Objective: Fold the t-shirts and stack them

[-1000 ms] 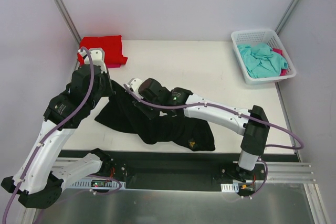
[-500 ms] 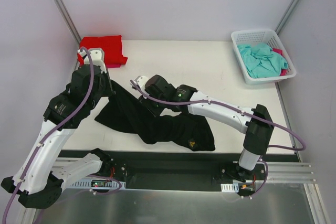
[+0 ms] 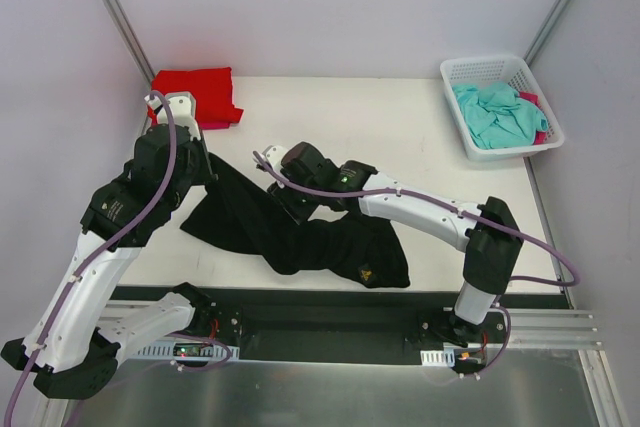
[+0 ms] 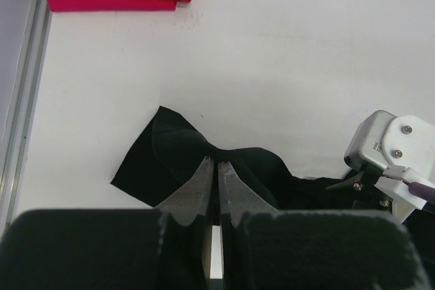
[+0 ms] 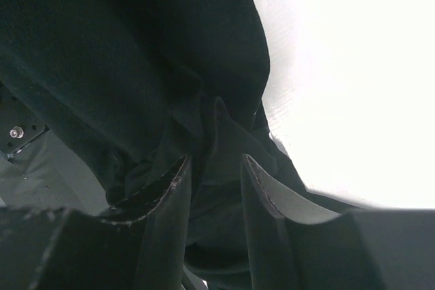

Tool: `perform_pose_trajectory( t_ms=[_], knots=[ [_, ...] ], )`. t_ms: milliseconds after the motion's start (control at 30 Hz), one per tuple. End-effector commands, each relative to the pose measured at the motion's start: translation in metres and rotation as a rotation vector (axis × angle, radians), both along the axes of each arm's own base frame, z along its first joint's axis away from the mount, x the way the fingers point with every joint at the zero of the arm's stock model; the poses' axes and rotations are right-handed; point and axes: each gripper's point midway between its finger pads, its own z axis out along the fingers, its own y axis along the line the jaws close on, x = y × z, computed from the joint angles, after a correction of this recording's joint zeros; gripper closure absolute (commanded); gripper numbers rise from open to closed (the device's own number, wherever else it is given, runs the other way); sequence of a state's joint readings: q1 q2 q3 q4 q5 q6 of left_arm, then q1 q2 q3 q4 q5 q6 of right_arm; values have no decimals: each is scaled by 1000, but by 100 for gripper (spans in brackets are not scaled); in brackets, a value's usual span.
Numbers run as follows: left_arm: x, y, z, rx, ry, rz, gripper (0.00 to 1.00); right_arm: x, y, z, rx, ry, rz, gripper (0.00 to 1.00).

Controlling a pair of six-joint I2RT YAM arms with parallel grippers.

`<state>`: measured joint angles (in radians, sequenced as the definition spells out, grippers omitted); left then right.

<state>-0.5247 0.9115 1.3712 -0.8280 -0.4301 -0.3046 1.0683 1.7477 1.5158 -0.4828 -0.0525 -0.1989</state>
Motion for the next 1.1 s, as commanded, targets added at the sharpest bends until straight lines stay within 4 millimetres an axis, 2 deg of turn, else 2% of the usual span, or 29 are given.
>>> perform_pose_trajectory(
  t_ms=[0,333,867,967,1067],
  knots=[
    [1,3,7,-6,-30,23,100,-1,2,19,55,-17,13,62],
    [1,4,2,6,-20,29,100,-4,-2,16,54,4,8,60],
    [4,0,0,-4,-8,29,100,-13,-28,15,23,2,-12,63],
    [4,0,1,-6,-10,29,100,-13,-27,14,37,0,-11,64],
    [5,0,0,-1,-7,29,100,-11,-16,16,58,8,4,65]
  ],
)
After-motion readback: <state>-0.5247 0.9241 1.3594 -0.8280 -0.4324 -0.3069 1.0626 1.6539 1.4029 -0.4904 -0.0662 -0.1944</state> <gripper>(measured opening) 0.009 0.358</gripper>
